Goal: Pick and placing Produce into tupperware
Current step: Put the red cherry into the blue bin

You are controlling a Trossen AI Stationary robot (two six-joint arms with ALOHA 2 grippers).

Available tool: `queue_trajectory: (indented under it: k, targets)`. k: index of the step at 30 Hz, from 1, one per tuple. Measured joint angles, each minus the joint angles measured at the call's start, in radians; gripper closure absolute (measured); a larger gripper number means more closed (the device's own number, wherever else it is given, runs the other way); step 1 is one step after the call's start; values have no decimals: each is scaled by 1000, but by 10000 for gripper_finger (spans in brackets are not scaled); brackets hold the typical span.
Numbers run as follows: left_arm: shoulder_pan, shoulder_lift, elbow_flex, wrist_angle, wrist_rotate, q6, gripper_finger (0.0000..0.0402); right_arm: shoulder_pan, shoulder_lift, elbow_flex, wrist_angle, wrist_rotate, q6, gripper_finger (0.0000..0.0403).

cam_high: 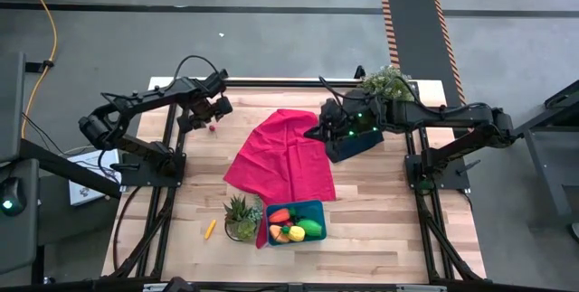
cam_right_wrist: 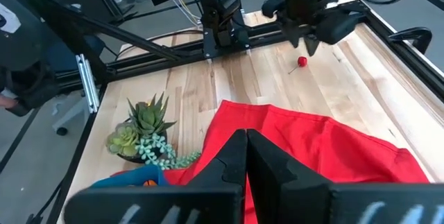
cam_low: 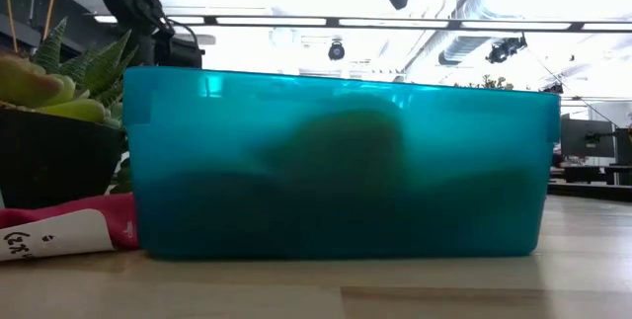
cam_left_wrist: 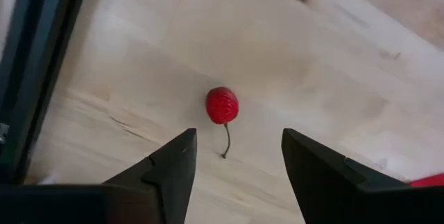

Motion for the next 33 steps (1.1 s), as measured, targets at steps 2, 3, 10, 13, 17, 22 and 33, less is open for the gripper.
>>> queue_trajectory:
  k: [2,3,10,13,17,22,33]
  targets:
    - [0,0,-28,26,24,-12,199,-7,0,0,0,0,-1,401]
    - [0,0,-44,37,35,-18,199,-11,0,0,0,0,-1,401]
    - [1,0,-105,60,36,-30,199,-25,0,0,0,0,4,401]
    - [1,0,-117,86,28,-50,199,-25,0,0,0,0,6,401]
    - [1,0,-126,133,22,-62,199,-25,0,0,0,0,6,401]
    - [1,0,-126,151,5,-77,199,-25,0,0,0,0,10,401]
    - [1,0,-126,162,-29,-78,199,-25,0,0,0,0,28,401]
